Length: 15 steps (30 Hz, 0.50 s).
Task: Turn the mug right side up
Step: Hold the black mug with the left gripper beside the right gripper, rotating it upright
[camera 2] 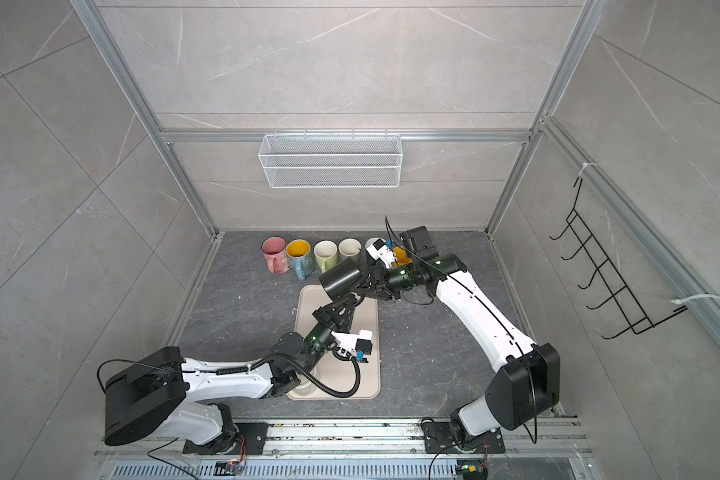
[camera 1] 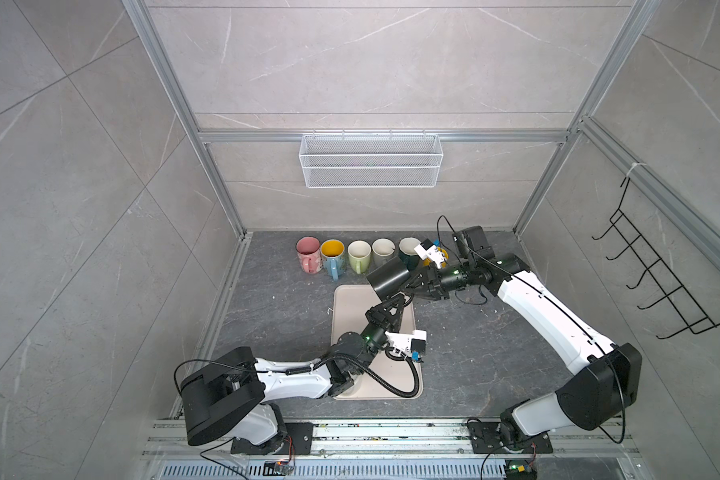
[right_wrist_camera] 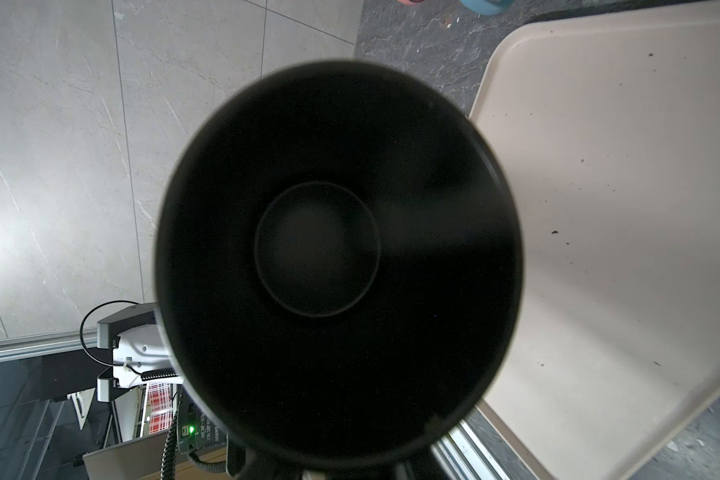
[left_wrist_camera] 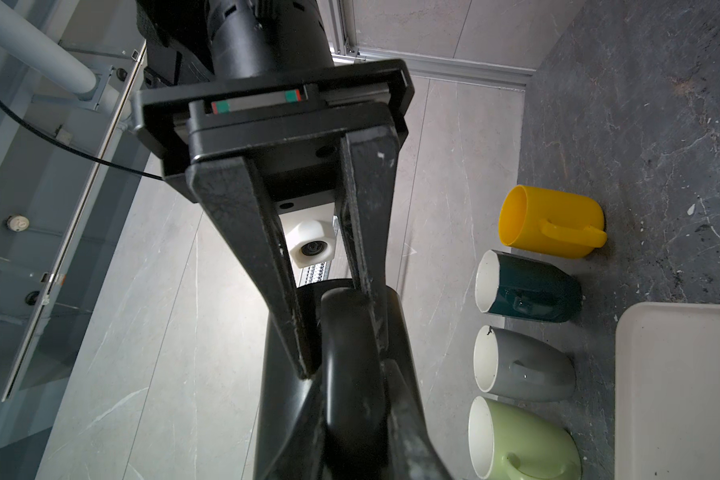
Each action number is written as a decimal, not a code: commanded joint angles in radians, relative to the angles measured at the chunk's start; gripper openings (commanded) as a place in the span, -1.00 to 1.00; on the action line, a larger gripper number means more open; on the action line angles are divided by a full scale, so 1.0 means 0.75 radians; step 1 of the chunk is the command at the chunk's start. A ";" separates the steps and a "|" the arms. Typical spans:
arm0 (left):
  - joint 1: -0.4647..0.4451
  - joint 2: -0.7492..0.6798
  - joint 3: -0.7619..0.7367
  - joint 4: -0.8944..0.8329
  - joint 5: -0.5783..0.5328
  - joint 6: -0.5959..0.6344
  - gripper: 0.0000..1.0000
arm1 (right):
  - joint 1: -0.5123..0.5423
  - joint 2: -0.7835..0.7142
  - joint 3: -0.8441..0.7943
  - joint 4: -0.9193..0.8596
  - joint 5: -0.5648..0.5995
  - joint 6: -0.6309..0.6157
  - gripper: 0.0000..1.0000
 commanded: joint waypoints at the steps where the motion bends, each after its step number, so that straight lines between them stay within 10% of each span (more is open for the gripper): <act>1: -0.009 -0.021 0.085 0.249 0.042 0.062 -1.00 | 0.001 0.014 -0.016 0.022 -0.022 0.000 -0.38; 8: -0.009 -0.019 0.083 0.249 0.040 0.064 -1.00 | 0.001 0.014 -0.037 0.042 -0.021 0.013 -0.97; 15: -0.009 -0.009 0.091 0.249 0.014 0.060 -1.00 | 0.001 -0.009 -0.067 0.080 0.002 0.028 -1.00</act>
